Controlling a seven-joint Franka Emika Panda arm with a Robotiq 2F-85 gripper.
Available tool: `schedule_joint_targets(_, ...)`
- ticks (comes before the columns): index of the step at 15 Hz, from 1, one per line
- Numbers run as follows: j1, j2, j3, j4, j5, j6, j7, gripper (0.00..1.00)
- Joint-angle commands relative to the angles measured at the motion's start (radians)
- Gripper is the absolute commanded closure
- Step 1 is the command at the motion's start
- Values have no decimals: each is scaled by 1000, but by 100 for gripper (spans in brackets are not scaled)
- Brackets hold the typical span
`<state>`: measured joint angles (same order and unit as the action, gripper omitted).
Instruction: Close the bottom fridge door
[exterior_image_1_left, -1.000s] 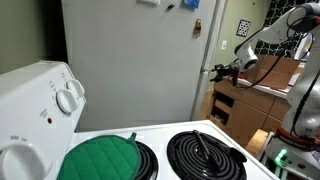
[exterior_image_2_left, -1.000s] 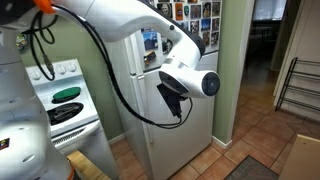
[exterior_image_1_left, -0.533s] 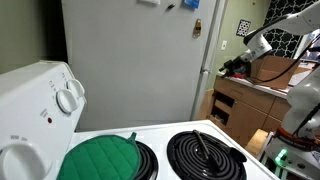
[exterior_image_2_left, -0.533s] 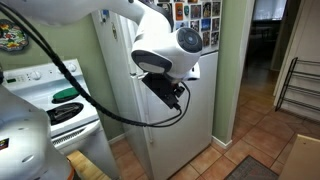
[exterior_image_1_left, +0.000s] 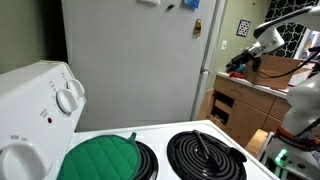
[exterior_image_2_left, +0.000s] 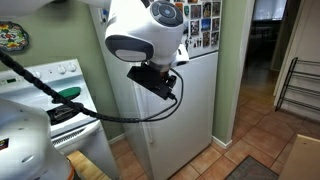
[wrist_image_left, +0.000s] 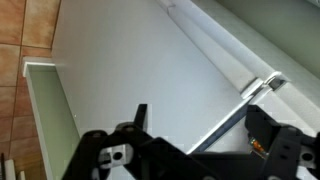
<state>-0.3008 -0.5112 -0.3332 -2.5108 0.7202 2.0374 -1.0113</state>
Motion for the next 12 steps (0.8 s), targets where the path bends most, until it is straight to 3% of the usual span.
schedule_joint_targets(1, 17, -125, -37, -42, -74, -64, -70, 0)
schedule_joint_targets(5, 50, -165, -87, -20, -54, -211, -149, 0)
schedule_joint_targets(6, 36, -137, -61, -10, -51, -160, -107, 0)
schedule_joint_targets(12, 45, -155, -74, -9, -48, -197, -128, 0)
